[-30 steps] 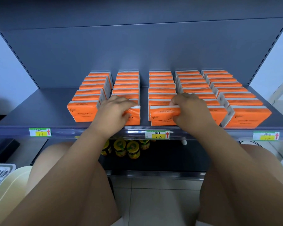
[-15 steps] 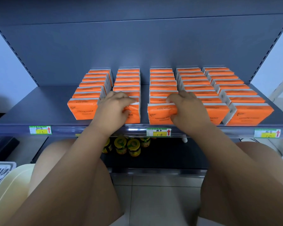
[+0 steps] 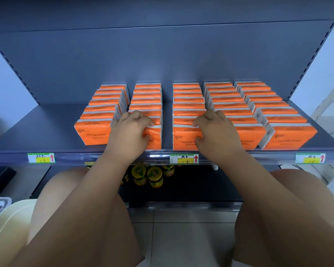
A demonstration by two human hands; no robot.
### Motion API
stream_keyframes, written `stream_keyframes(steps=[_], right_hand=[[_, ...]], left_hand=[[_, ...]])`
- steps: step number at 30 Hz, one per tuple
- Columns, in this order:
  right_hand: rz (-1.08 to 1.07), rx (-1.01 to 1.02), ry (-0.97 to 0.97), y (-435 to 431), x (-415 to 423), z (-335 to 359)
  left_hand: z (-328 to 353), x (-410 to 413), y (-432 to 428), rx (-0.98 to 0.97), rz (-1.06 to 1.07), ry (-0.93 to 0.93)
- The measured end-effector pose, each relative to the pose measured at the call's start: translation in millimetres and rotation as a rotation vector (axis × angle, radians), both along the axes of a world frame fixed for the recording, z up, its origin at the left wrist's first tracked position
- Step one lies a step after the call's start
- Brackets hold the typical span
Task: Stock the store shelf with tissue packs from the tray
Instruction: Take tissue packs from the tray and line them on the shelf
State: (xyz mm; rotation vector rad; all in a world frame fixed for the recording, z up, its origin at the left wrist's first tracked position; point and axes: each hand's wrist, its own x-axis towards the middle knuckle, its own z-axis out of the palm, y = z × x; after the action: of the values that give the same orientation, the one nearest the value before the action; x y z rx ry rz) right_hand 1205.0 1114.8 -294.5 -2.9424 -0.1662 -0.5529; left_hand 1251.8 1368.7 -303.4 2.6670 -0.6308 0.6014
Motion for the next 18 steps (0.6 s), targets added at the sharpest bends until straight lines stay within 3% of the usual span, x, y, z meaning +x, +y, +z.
stream_keyframes(steps=[14, 18], right_hand=[[0.147, 0.120, 0.021, 20.5, -10.3, -3.1], [0.225, 0.220, 0.022, 33.5, -12.7, -8.0]], left_hand=[[3.0, -10.3, 3.1, -0.076, -0.007, 0.146], [12.6, -28.8, 14.7, -0.110, 0.032, 0.093]])
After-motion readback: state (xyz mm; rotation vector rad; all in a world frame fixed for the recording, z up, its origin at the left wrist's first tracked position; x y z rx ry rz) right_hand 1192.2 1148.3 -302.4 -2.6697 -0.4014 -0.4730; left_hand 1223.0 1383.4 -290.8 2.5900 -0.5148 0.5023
